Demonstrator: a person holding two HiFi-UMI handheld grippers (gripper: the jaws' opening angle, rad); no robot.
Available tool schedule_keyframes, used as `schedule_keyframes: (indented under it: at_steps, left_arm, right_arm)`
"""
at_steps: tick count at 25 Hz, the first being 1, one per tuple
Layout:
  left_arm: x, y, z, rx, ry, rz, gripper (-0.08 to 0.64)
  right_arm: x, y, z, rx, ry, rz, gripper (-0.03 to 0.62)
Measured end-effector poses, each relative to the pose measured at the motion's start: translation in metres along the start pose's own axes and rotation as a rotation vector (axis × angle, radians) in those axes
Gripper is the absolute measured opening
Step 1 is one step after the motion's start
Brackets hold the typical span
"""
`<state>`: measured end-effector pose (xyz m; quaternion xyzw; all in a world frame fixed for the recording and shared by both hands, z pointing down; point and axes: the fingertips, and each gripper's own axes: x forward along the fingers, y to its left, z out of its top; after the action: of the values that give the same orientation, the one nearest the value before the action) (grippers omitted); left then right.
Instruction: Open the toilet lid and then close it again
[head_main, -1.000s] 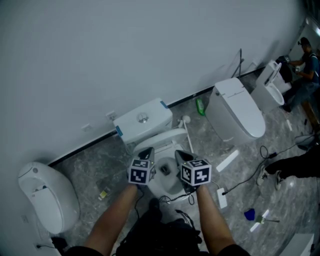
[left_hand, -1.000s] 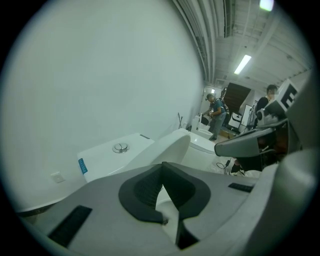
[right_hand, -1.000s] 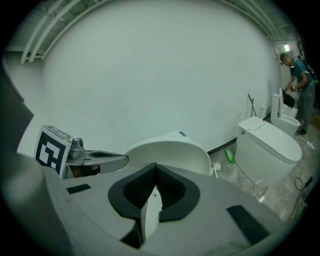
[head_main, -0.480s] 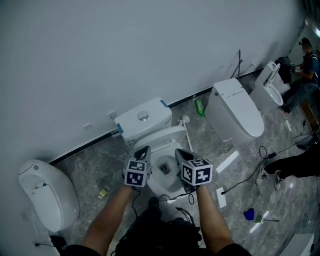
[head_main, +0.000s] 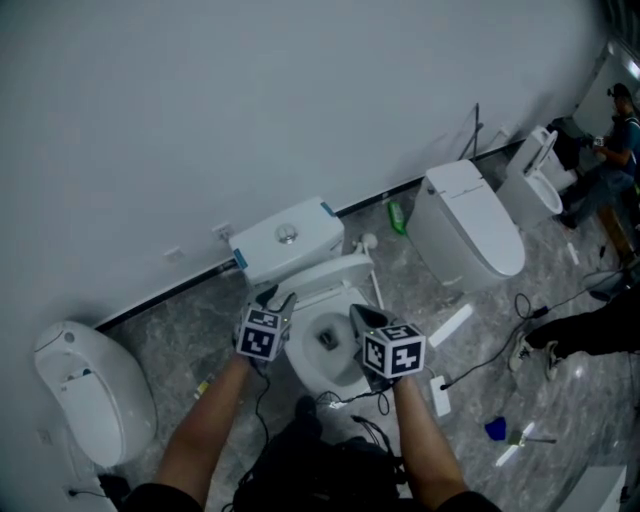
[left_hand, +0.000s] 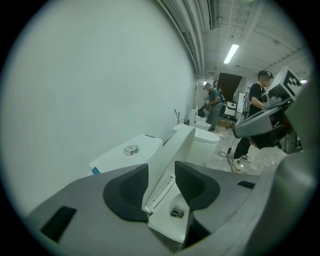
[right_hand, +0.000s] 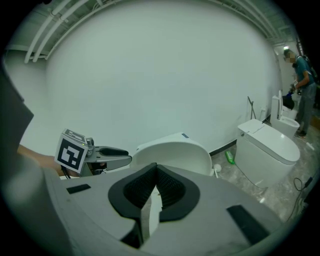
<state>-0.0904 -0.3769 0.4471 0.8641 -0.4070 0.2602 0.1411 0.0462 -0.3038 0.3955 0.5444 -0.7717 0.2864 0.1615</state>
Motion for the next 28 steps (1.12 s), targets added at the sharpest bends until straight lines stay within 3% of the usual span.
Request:
schedule_keyframes:
  at_steps: [13,28]
  left_arm:
    - [0.026,0.004,-0.008,-0.005,0.030,-0.023,0.186]
    - [0.013,-0.022,-0.023,0.022,0.044,-0.048,0.193]
  right_arm:
    - [-0.007,-0.002,-0.011,-0.002,0.017,-0.025,0.009]
    - [0.004,-0.001,-0.015,0.013,-0.013,0.006,0.009]
